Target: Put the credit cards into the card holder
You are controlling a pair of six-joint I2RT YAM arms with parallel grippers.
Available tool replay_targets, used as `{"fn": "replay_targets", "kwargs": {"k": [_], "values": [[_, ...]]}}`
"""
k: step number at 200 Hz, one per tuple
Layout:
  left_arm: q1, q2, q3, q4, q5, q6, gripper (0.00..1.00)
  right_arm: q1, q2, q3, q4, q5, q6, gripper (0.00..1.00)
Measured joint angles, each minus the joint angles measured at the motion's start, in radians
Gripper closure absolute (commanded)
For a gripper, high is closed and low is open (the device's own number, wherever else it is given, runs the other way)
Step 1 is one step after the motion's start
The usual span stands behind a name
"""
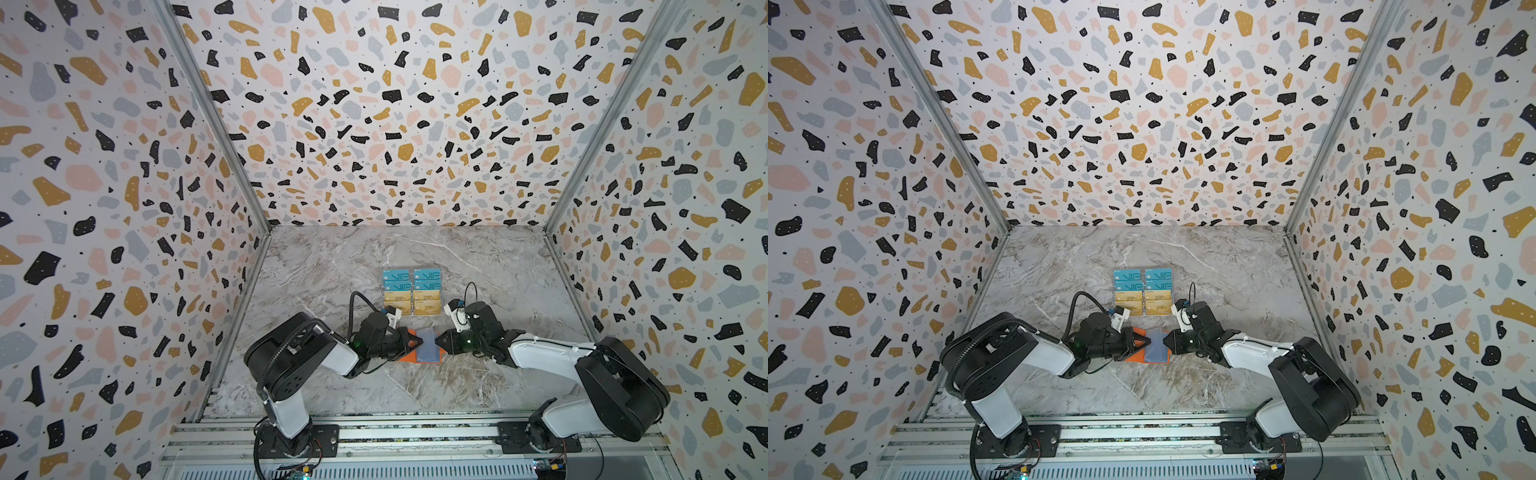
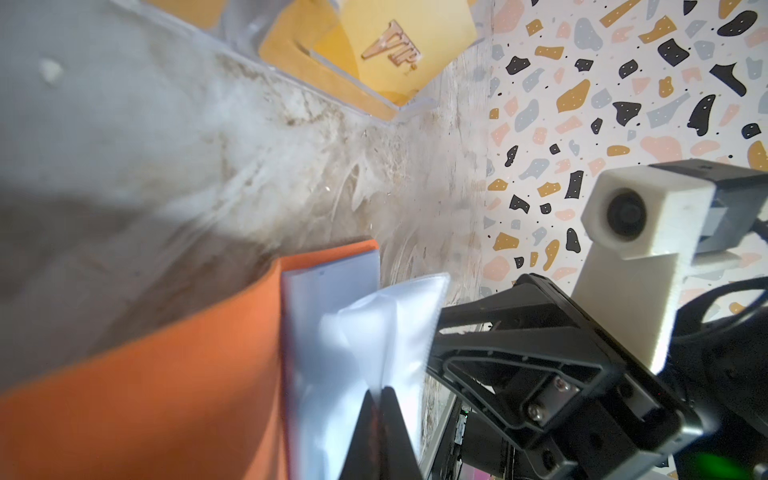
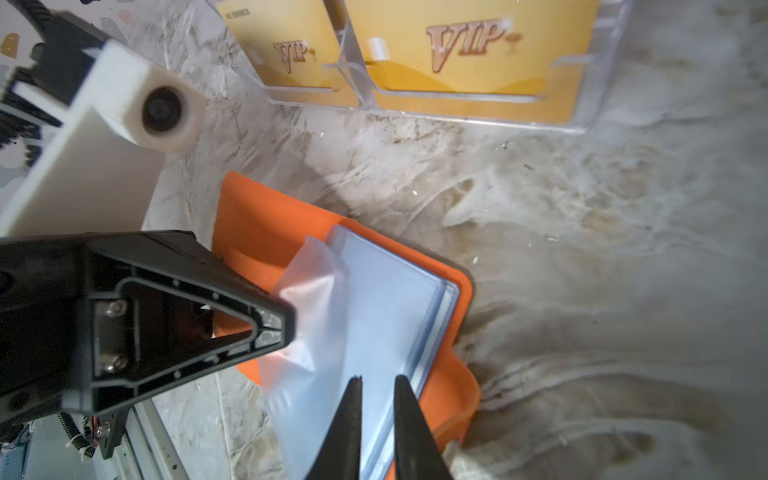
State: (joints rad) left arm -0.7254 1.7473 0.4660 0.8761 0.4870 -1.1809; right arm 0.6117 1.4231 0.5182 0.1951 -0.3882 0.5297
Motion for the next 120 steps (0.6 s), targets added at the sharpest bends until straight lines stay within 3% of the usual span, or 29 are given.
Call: {"fn": "replay_targets", "kwargs": {"k": [104, 120], "values": [[0.009, -0.016, -0.023, 0.001, 0.007, 0.014, 1.0, 0.045, 0.071, 0.007, 0.045, -0.062, -0.011, 0.82], [0.009, -0.016, -0.023, 0.001, 0.01, 0.014, 0.89, 0.057, 0.072, 0.009, 0.054, -0.071, -0.013, 0.82]]}}
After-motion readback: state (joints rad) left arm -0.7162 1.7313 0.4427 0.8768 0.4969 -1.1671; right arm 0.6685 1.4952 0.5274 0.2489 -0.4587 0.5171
